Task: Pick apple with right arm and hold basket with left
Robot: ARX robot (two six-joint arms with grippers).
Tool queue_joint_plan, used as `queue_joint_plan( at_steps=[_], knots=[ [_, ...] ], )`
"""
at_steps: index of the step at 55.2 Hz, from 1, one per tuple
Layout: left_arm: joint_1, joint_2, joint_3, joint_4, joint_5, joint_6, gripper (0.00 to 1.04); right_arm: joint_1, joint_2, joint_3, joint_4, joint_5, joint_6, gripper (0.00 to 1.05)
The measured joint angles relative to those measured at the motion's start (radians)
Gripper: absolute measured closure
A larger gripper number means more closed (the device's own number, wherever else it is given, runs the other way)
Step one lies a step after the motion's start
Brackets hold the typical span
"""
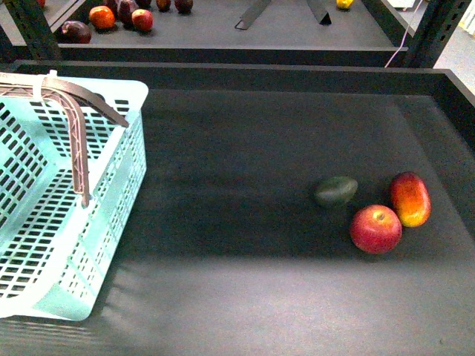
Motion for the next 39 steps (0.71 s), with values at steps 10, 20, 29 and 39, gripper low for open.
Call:
queue_joint_plan(
  at_steps=[10,20,29,39],
  knots=[
    [0.0,0.0,0.0,0.0,0.0,0.0,0.07,0.0,0.0,0.0,0.0,0.0,0.0,0.09],
    [0.0,0.0,0.0,0.0,0.0,0.0,0.07,0.0,0.0,0.0,0.0,0.0,0.0,0.09],
    [0.0,0.0,0.0,0.0,0.0,0.0,0.07,0.0,0.0,0.0,0.0,0.0,0.0,0.09],
    [0.041,0.065,0.05,-0.145,0.146,-0.15,0.07,0.0,0.0,0.0,0.0,0.001,0.0,0.09]
  ],
)
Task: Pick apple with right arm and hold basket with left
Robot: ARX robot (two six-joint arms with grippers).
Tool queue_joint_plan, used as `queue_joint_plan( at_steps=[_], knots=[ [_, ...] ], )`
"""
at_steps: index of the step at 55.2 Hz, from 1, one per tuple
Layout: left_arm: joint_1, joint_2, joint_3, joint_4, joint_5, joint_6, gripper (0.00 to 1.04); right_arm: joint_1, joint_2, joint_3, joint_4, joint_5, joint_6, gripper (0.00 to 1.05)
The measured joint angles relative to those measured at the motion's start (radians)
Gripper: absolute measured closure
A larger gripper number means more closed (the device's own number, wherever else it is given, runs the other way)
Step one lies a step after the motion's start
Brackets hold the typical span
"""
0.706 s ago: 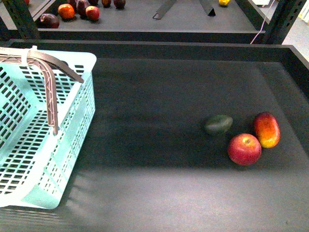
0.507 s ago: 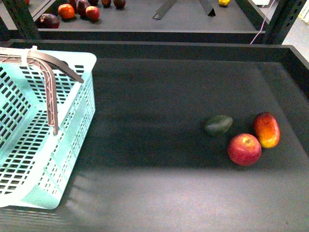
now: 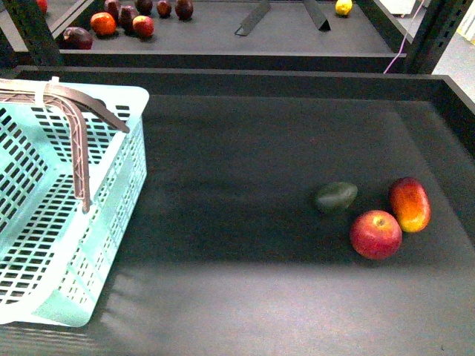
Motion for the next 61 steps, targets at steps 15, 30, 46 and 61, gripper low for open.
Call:
queue_joint_plan(
  at_steps=[15,30,46,61],
  knots=[
    [0.064,0.351,0.071,0.052,0.169,-0.624,0.07,0.0,0.0,0.0,0.0,-0.001,0.0,0.09],
    [0.105,1.021,0.293,0.444,0.127,-0.901,0.07,0.0,0.0,0.0,0.0,-0.001,0.0,0.09],
    [0.112,1.408,0.557,0.441,0.043,-0.97,0.07,0.0,0.0,0.0,0.0,-0.001,0.0,0.09],
    [0.085,1.599,0.755,0.39,-0.016,-1.004,0.07,0.0,0.0,0.0,0.0,-0.001,0.0,0.09]
  ],
)
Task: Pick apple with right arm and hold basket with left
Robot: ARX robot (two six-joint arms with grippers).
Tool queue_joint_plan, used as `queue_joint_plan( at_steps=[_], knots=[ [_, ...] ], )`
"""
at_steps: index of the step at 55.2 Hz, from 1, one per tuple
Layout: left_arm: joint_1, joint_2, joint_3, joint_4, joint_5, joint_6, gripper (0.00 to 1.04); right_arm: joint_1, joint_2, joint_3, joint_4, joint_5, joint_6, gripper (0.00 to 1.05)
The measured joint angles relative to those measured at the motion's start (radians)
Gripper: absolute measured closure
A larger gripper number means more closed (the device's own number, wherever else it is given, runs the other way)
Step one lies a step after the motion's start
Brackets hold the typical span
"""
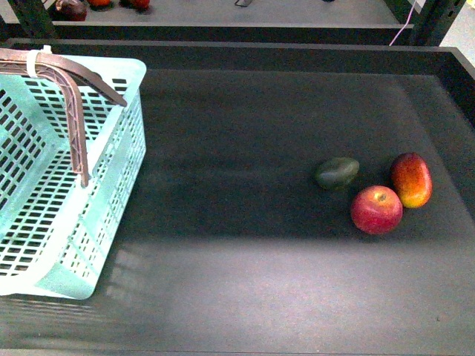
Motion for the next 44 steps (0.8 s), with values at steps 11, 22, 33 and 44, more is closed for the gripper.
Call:
queue_joint_plan(
  at_steps=[11,22,33,44],
  knots=[
    [-0.003,0.107,0.092,-0.018,-0.039,-0.017,0.07,0.0,0.0,0.0,0.0,0.0,0.0,0.09],
    [-0.012,0.171,0.127,-0.04,-0.06,-0.017,0.07,0.0,0.0,0.0,0.0,0.0,0.0,0.09],
    [-0.011,0.189,0.128,-0.055,-0.079,-0.016,0.2,0.0,0.0,0.0,0.0,0.0,0.0,0.09],
    [-0.013,0.188,0.143,-0.055,-0.078,-0.021,0.54,0.0,0.0,0.0,0.0,0.0,0.0,0.09]
  ],
)
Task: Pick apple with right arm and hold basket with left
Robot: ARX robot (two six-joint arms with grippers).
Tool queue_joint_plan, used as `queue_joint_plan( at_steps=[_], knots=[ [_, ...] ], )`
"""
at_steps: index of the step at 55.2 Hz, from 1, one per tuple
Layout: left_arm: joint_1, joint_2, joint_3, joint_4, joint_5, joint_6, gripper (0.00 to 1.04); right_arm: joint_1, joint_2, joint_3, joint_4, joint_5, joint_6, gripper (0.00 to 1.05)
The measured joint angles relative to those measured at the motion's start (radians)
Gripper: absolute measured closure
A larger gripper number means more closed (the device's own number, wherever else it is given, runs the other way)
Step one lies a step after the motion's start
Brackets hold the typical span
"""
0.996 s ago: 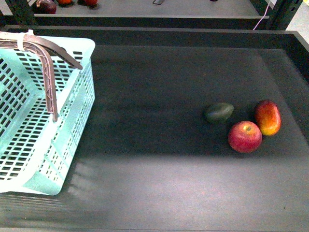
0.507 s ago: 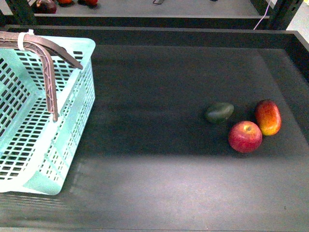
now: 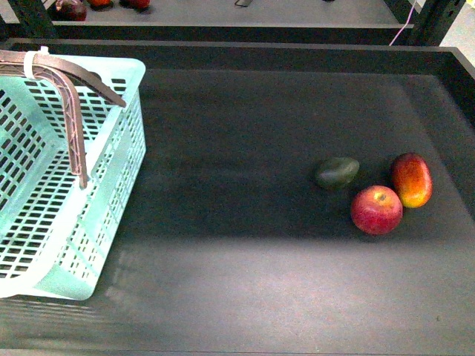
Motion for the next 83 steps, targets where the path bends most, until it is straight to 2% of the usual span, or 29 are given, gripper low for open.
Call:
queue_joint_plan(
  at_steps=[5,12,37,52,57,58,67,76,83],
  knots=[
    [-0.001,-0.01,0.0,0.001,0.004,-0.003,0.75,0.0,0.0,0.0,0.0,0.0,0.0,0.09],
    [0.0,-0.014,-0.001,0.002,0.007,-0.048,0.86,0.0,0.0,0.0,0.0,0.0,0.0,0.09],
    [-0.045,-0.202,-0.044,-0.045,0.004,0.065,0.86,0.0,0.0,0.0,0.0,0.0,0.0,0.09],
    [-0.166,-0.373,-0.044,-0.134,0.042,0.109,0.86,0.0,0.0,0.0,0.0,0.0,0.0,0.09],
    [-0.166,-0.373,-0.044,-0.134,0.042,0.109,0.86,0.0,0.0,0.0,0.0,0.0,0.0,0.09],
    [-0.239,-0.404,-0.044,-0.147,0.059,0.119,0.86,0.0,0.0,0.0,0.0,0.0,0.0,0.09],
    [-0.405,-0.45,-0.027,-0.195,0.029,0.133,0.86,0.0,0.0,0.0,0.0,0.002,0.0,0.09],
    [-0.53,-0.503,0.028,-0.231,0.044,0.147,0.86,0.0,0.0,0.0,0.0,0.002,0.0,0.09],
    [-0.589,-0.513,0.052,-0.237,0.045,0.177,0.86,0.0,0.0,0.0,0.0,0.002,0.0,0.09]
  ],
)
